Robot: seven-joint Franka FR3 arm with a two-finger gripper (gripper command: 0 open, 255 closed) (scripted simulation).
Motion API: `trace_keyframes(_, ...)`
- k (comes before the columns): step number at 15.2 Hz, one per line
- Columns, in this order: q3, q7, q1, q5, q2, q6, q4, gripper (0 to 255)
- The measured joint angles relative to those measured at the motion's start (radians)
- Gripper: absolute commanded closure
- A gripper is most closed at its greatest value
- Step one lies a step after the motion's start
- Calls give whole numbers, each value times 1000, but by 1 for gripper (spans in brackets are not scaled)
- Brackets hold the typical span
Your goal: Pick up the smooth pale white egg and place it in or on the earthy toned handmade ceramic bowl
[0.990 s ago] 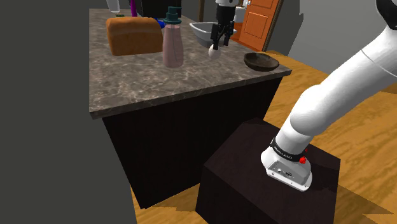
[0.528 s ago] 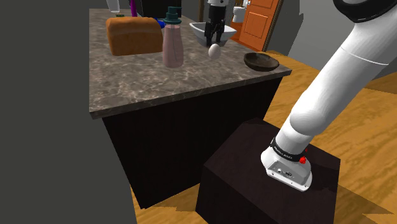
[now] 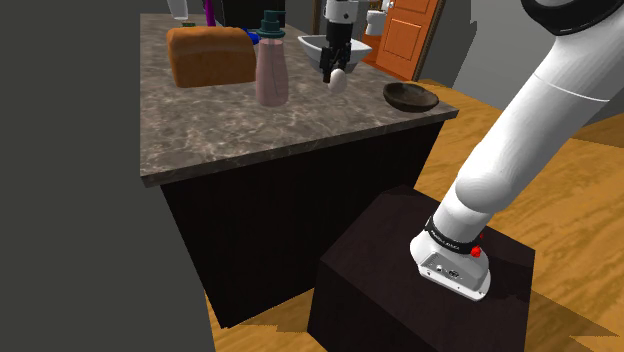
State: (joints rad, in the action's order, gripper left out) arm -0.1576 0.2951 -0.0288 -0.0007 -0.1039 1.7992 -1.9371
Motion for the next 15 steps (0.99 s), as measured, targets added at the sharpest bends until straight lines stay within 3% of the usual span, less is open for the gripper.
trace_keyframes(4, 0, 0, 0, 0, 0, 3, -3, 0)
trace_keyframes(5, 0, 0, 0, 0, 0, 3, -3, 255)
trace_keyframes(15, 0, 0, 0, 0, 0, 3, -3, 255)
